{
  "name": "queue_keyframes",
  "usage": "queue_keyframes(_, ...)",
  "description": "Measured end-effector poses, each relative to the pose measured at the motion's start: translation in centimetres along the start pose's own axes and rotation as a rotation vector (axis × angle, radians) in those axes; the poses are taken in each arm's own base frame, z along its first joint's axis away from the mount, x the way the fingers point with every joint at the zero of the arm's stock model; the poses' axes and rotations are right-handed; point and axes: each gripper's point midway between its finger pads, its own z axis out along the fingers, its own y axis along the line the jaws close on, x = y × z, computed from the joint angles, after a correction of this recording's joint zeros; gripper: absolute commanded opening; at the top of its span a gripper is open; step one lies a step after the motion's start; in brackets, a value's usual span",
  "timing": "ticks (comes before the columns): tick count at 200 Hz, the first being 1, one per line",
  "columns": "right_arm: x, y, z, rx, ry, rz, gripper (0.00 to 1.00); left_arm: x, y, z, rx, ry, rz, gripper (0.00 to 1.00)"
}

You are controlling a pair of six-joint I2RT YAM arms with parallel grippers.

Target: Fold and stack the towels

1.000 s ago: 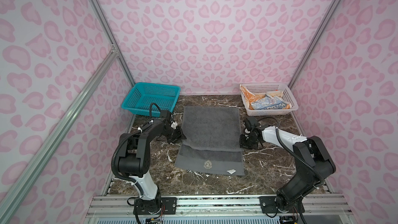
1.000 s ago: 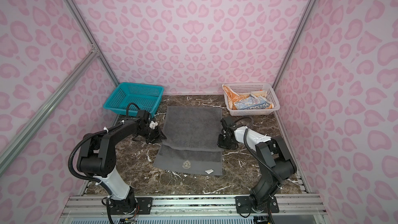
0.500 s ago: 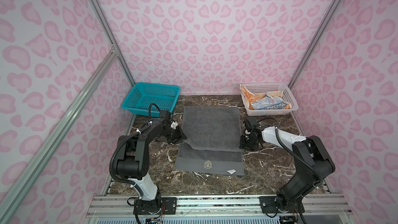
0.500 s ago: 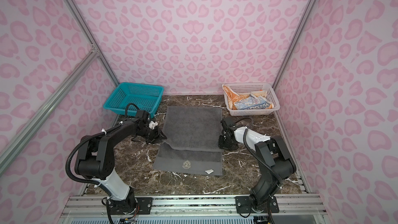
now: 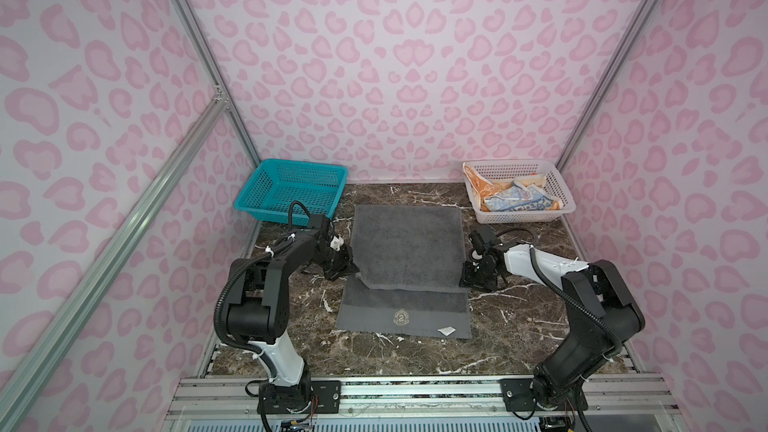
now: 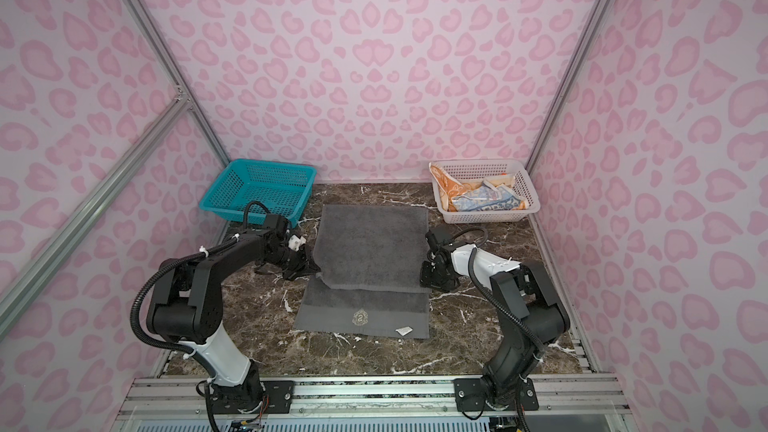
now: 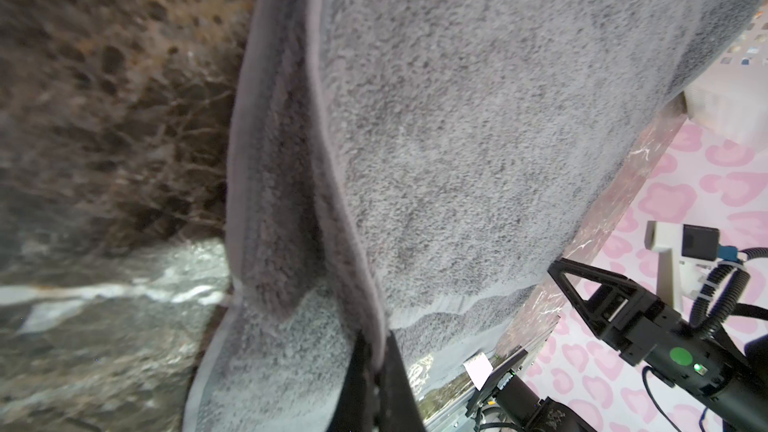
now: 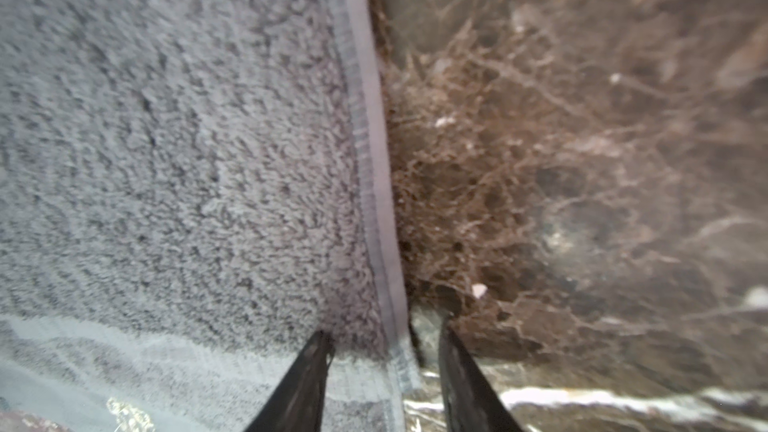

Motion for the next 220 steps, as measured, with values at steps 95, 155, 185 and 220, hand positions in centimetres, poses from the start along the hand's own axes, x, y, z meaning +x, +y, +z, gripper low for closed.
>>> queue_keyframes(95,-0.6,0.8,0.1,-0.027,-0.029,0.017,0.19,-0.6,-0.3,-0.1,0.000,-0.016,0.009,0.03)
queue_keyframes(155,-1.2,0.4,-1.5,0.031,-0.047,-0.013,0.26,-0.8,-0.3,0.0,0.000,-0.015,0.009,0.03)
queue_keyframes(185,-1.1,0.4,-1.5,0.040,-0.040,-0.023,0.18,-0.8,-0.3,0.0,0.000,-0.014,0.009,0.03)
queue_keyframes(220,-0.9,0.4,-1.2,0.041,-0.029,-0.027,0.04,-0.8,-0.3,0.1,0.001,-0.013,0.009,0.03)
